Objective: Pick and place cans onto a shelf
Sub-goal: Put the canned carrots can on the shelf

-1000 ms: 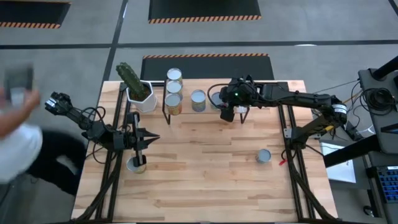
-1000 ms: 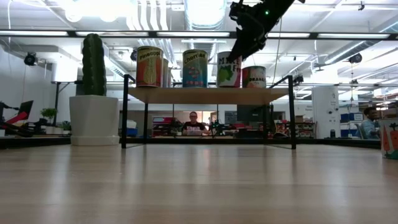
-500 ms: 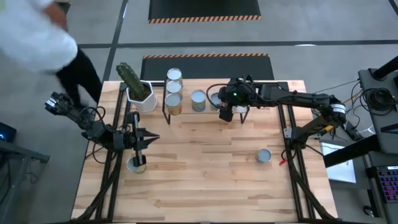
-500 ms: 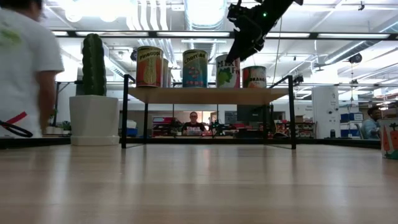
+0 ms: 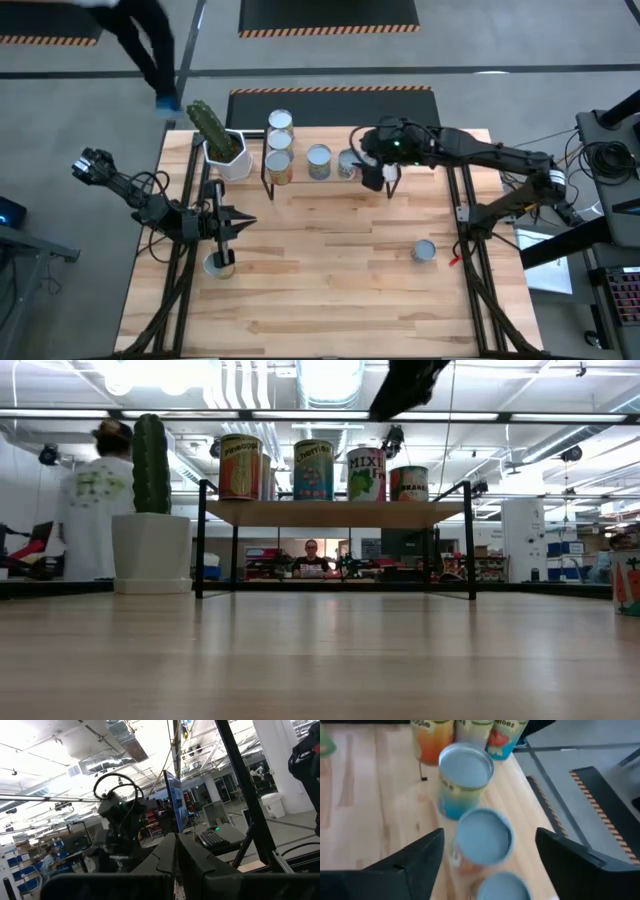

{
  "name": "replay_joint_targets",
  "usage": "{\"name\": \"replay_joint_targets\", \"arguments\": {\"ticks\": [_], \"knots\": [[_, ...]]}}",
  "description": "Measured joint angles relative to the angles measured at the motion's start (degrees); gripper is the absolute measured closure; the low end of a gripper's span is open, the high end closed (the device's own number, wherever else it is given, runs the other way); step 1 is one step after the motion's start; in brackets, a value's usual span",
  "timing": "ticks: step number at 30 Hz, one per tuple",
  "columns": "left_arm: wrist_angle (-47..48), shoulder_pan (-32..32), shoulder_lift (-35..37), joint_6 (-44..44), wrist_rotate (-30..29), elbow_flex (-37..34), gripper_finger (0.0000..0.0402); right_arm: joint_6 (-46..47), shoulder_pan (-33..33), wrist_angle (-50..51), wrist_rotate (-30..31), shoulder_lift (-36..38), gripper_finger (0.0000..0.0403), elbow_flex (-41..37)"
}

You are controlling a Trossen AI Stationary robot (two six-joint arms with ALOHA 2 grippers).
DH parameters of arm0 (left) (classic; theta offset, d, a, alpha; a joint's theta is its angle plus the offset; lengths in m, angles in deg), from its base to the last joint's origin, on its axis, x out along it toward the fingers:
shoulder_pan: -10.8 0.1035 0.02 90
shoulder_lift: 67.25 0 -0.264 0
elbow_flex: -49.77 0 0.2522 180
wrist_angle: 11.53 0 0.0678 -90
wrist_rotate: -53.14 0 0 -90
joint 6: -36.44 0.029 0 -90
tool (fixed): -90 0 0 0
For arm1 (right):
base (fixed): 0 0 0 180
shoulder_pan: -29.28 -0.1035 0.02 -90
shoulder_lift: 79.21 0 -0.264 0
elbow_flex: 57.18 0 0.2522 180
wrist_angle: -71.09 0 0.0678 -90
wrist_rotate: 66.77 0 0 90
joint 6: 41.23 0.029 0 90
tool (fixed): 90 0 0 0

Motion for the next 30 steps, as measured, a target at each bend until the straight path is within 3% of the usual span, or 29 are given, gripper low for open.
{"name": "replay_joint_targets", "arguments": {"ticks": [6, 13, 18, 24, 30], "knots": [[0.05, 0.0, 0.01, 0.0, 0.0, 0.0, 0.0402, 3.55, -3.47, 5.85, 0.35, 3.22, 0.0188, -0.54], [1.16, 0.02, 0.0, -0.2, 0.0, -0.02, 0.0402, 10.47, -17.28, 1.94, 1.79, 7.9, 0.0274, -6.02], [1.66, 0.02, 0.0, -1.95, 0.0, -0.04, 0.0402, 22.78, -27.05, 3.88, 1.55, 9.75, 0.031, -12.01], [2.32, 0.02, 0.0, -3.28, 0.0, -0.07, 0.0402, 47.93, -35.48, 17.14, 1.65, 10.8, 0.0312, -17.36], [1.48, 0.02, 0.0, -3.49, -0.02, -0.07, 0.0402, 76.66, -39.83, 34.39, -5.69, 11.04, 0.0251, -21.12]]}}
